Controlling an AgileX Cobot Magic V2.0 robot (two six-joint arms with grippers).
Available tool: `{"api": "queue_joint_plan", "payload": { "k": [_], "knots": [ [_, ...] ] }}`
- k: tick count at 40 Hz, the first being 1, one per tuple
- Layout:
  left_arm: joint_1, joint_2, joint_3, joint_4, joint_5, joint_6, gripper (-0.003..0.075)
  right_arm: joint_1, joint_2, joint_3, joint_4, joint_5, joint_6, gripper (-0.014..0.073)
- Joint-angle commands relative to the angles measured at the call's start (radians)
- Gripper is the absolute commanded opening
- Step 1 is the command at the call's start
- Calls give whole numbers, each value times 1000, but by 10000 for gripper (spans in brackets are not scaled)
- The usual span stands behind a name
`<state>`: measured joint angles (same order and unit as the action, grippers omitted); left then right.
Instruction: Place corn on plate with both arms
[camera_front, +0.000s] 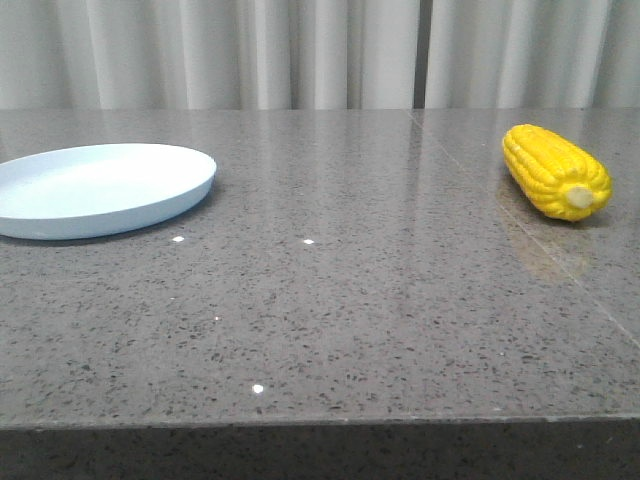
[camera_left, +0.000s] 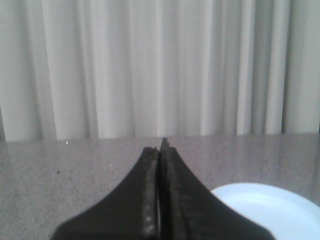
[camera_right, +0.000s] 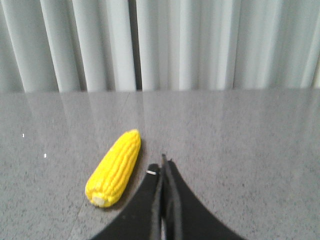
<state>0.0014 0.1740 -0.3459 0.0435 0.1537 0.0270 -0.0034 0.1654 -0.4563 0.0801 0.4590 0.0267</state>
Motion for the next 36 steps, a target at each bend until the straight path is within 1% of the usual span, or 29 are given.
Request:
{"api": "queue_joint_plan", "payload": {
  "k": [1, 5, 9, 11, 13, 14, 15, 18, 21, 22, 24, 26, 29, 36],
  "knots": [
    [2, 143, -104, 6, 50, -7, -20, -6, 117, -76, 2, -39, -4, -60],
    [2, 240, -152, 6, 112, -3, -20, -6, 184, -88, 2, -45, -4, -60],
    [2, 266, -165, 4, 125, -3, -20, -6, 198, -88, 2, -47, -4, -60],
    [2, 264, -165, 4, 125, -3, -20, -6, 198, -88, 1, -51, -4, -47],
    [2, 262, -165, 4, 127, -3, -8, -6, 198, -88, 1, -53, -4, -4],
    [2, 262, -165, 4, 127, -3, 12, -6, 198, -88, 1, -54, -4, 22],
    [2, 262, -165, 4, 127, -3, 35, -6, 198, -88, 1, -56, -4, 67],
    [2, 262, -165, 4, 125, -3, 195, -6, 198, -88, 1, -61, -4, 248],
    [2, 262, -165, 2, 127, -3, 412, -6, 198, -88, 1, -66, -4, 416],
    [2, 262, -165, 2, 125, -3, 460, -6, 198, -88, 1, -66, -4, 461],
    [2, 262, -165, 2, 125, -3, 551, -6, 198, -88, 1, -66, -4, 514],
    [2, 262, -165, 2, 125, -3, 584, -6, 198, -88, 1, -66, -4, 537],
    [2, 262, -165, -1, 115, -3, 585, -6, 198, -88, 1, -66, -4, 539],
    [2, 290, -167, -60, 107, -3, 585, -6, 198, -88, 1, -66, -4, 539]
  ]
}}
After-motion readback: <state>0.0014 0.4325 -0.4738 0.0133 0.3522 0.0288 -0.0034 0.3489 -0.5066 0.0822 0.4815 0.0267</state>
